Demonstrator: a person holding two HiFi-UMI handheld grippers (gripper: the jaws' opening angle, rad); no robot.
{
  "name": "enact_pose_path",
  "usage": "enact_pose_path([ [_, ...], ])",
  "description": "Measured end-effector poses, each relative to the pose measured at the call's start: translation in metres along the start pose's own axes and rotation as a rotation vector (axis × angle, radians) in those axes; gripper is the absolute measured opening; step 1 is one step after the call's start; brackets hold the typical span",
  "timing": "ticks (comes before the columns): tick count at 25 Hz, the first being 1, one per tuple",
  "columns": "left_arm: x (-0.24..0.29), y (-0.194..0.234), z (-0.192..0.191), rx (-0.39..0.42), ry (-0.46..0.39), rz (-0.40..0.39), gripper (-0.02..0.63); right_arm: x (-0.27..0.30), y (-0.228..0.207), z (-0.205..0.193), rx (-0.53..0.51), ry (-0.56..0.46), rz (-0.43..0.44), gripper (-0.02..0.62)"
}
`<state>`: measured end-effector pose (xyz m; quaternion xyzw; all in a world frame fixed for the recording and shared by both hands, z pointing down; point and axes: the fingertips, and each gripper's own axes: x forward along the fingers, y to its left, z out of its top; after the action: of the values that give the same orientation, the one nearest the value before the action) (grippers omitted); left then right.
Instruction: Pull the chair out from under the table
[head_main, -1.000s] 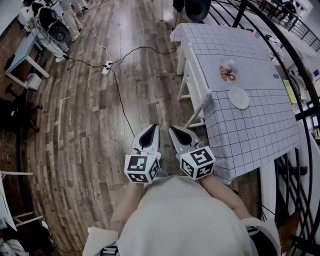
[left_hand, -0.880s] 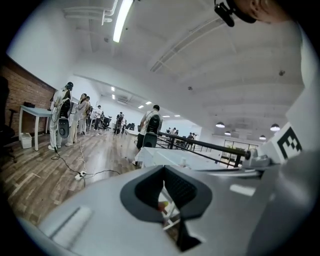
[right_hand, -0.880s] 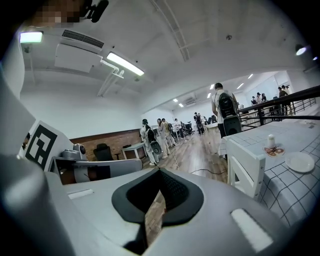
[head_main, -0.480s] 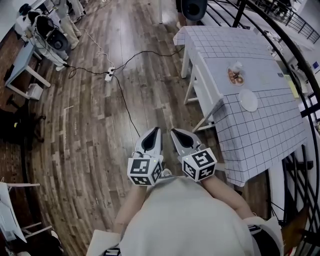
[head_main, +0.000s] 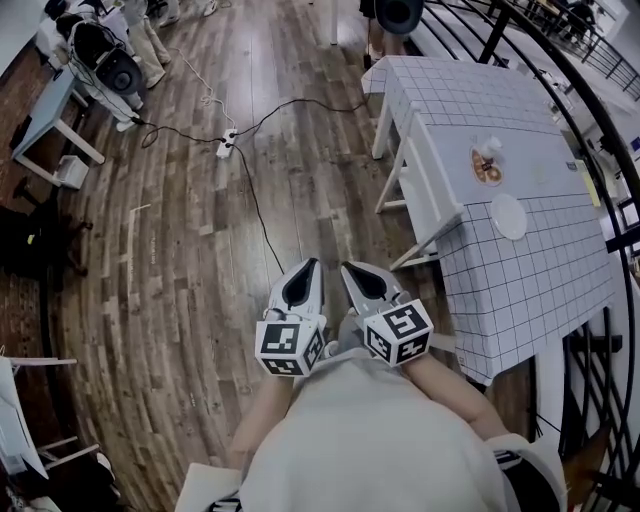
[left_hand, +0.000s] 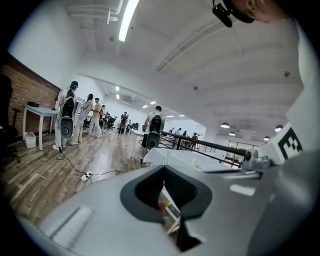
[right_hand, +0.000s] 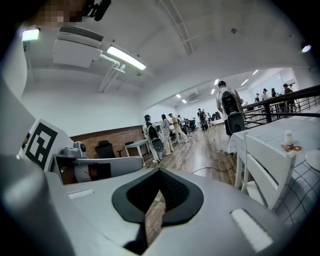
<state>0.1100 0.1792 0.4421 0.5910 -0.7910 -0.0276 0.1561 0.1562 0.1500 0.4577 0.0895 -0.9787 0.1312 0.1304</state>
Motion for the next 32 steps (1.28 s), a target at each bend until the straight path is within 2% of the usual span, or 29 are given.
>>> enact_pose_path([
  [11, 0.052, 0.036, 0.015, -0.003, 0.02, 0.013, 0.011, 0.057, -0.029, 0.028, 0.007, 0.002, 0.011, -0.003],
  [18, 0.111, 0.056, 0.033, -0.031, 0.02, 0.004, 0.011, 0.1, -0.072, 0.058, -0.003, -0.006, 0.0, -0.003],
  [32, 0.231, 0.07, 0.078, 0.009, -0.001, -0.003, 0.011, 0.173, -0.165, 0.113, -0.019, -0.027, 0.019, -0.003],
])
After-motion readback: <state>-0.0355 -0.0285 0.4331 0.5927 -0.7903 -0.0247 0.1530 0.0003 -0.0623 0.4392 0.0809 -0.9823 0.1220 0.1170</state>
